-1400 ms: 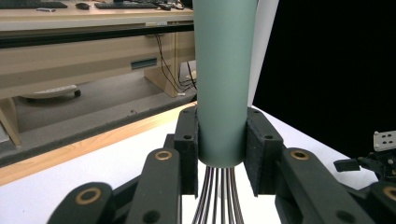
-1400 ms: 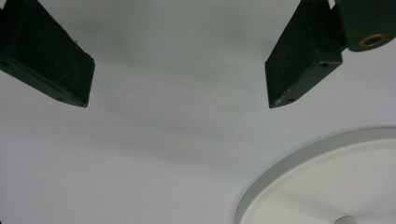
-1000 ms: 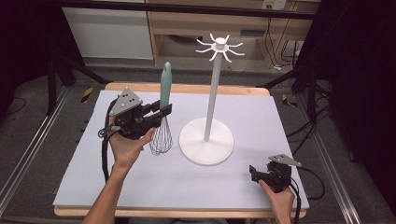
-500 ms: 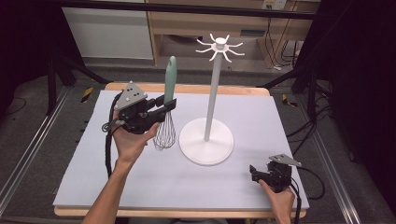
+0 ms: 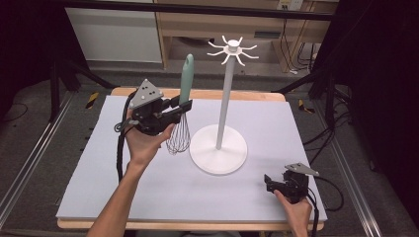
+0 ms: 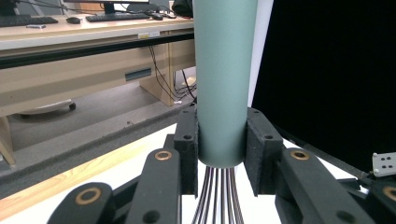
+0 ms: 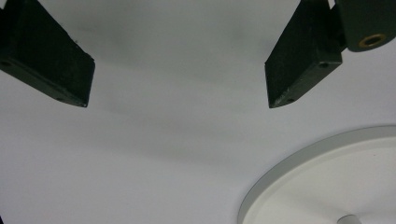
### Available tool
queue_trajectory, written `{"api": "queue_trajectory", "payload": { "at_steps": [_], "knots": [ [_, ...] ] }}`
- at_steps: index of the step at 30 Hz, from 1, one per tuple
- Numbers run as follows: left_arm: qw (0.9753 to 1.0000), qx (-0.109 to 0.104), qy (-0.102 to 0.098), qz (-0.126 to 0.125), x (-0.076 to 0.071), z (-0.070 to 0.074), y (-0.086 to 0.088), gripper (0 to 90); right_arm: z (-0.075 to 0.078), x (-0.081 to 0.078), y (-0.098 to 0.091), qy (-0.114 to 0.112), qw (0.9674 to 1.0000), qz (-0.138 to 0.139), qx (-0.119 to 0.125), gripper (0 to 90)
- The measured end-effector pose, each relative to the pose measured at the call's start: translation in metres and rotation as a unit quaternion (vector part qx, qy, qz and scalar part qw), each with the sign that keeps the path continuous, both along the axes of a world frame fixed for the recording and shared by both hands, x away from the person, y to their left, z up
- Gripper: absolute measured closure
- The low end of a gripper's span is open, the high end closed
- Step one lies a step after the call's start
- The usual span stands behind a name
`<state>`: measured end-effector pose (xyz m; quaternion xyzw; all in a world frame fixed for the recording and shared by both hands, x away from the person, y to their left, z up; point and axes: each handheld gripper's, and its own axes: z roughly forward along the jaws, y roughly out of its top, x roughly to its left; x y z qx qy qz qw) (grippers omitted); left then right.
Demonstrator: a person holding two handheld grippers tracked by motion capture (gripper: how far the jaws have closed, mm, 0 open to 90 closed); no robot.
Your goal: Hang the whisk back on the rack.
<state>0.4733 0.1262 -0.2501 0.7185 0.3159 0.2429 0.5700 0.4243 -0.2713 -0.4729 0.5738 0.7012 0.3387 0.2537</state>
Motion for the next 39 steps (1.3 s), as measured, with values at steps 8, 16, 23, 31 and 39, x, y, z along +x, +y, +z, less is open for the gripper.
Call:
{"api": "queue_trajectory", "payload": {
  "at_steps": [8, 16, 23, 31, 39],
  "knots": [
    [1.0000, 0.004, 0.002, -0.003, 0.005, 0.003, -0.008, 68.5, 0.000, 0.000, 0.000, 0.000, 1.0000, 0.000, 0.001, 8.7],
    [0.9999, 0.008, 0.001, -0.007, 0.009, 0.007, -0.014, 68.5, 0.000, 0.000, -0.001, -0.001, 1.0000, -0.001, 0.002, 8.7],
    [0.9999, 0.012, 0.002, -0.009, 0.011, 0.009, -0.018, 68.5, 0.000, 0.000, -0.001, -0.002, 1.0000, 0.000, 0.001, 8.7],
    [0.9998, 0.015, 0.002, -0.009, 0.013, 0.010, -0.020, 68.5, 0.000, 0.000, -0.001, -0.002, 1.0000, 0.000, 0.001, 8.8],
    [0.9998, 0.018, 0.002, -0.010, 0.015, 0.012, -0.024, 68.5, 0.000, 0.000, -0.001, -0.002, 1.0000, -0.001, 0.001, 8.8]
  ]
}}
